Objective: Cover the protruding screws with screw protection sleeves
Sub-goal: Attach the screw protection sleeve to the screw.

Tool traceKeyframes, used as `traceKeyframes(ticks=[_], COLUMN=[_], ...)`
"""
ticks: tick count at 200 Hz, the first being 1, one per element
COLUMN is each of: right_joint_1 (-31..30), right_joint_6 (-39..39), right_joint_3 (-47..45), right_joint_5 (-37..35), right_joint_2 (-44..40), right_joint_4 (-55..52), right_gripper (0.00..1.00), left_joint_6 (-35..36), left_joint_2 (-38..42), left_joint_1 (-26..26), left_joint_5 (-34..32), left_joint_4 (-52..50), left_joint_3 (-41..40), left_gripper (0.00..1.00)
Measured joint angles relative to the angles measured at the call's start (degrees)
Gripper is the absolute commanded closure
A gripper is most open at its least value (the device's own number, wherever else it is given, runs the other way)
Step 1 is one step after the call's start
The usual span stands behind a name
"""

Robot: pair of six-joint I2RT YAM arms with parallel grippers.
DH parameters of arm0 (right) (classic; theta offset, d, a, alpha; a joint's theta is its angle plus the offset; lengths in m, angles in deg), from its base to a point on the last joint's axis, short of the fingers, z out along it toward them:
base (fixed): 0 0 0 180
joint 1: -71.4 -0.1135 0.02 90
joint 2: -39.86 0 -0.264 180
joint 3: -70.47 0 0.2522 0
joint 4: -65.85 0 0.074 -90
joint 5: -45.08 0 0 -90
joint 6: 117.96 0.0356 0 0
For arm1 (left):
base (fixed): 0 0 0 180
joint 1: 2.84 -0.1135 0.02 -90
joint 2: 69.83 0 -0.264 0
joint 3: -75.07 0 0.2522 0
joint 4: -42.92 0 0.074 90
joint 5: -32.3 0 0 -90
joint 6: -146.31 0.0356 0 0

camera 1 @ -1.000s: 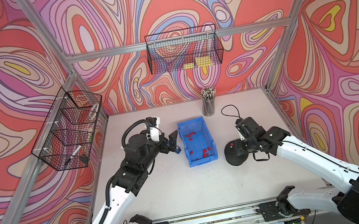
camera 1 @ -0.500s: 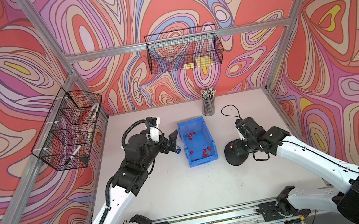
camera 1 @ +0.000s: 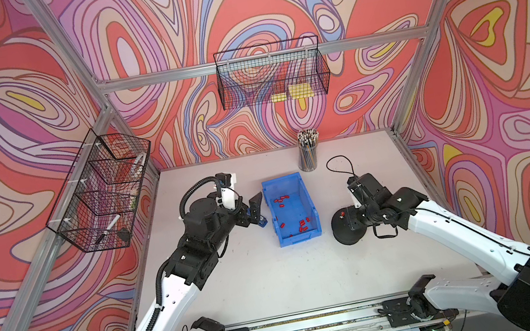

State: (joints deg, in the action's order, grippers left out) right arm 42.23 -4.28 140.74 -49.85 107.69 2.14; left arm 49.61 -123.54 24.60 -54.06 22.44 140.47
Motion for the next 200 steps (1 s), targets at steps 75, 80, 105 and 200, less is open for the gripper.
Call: traceKeyframes(ticks=[75, 80, 105, 200], right_joint_1=[0.0, 0.0, 0.0, 0.2], right_joint_6=[0.1, 0.2, 0.5, 1.0], right_joint_3=[0.2, 0.2, 0.7, 0.0], right_joint_5=[0.0, -0.1, -0.1, 0.1], right_joint_2=[-0.8, -1.0, -2.4, -2.8], right_joint_4=[-1.1, -1.1, -1.5, -1.0], right_gripper=[0.82, 0.82, 0.83, 0.93], left_joint_6=[0.0, 0.0, -0.1, -0.4], left_joint_2=[0.0, 0.0, 0.0, 0.0], left_joint_1=[0.0, 0.0, 0.0, 0.0], left_joint_5=[0.0, 0.0, 0.0, 0.4], left_joint_4=[0.0, 0.0, 0.0, 0.0], left_joint_3=[0.0, 0.0, 0.0, 0.0], left_gripper=[0.01, 0.01, 0.01, 0.01])
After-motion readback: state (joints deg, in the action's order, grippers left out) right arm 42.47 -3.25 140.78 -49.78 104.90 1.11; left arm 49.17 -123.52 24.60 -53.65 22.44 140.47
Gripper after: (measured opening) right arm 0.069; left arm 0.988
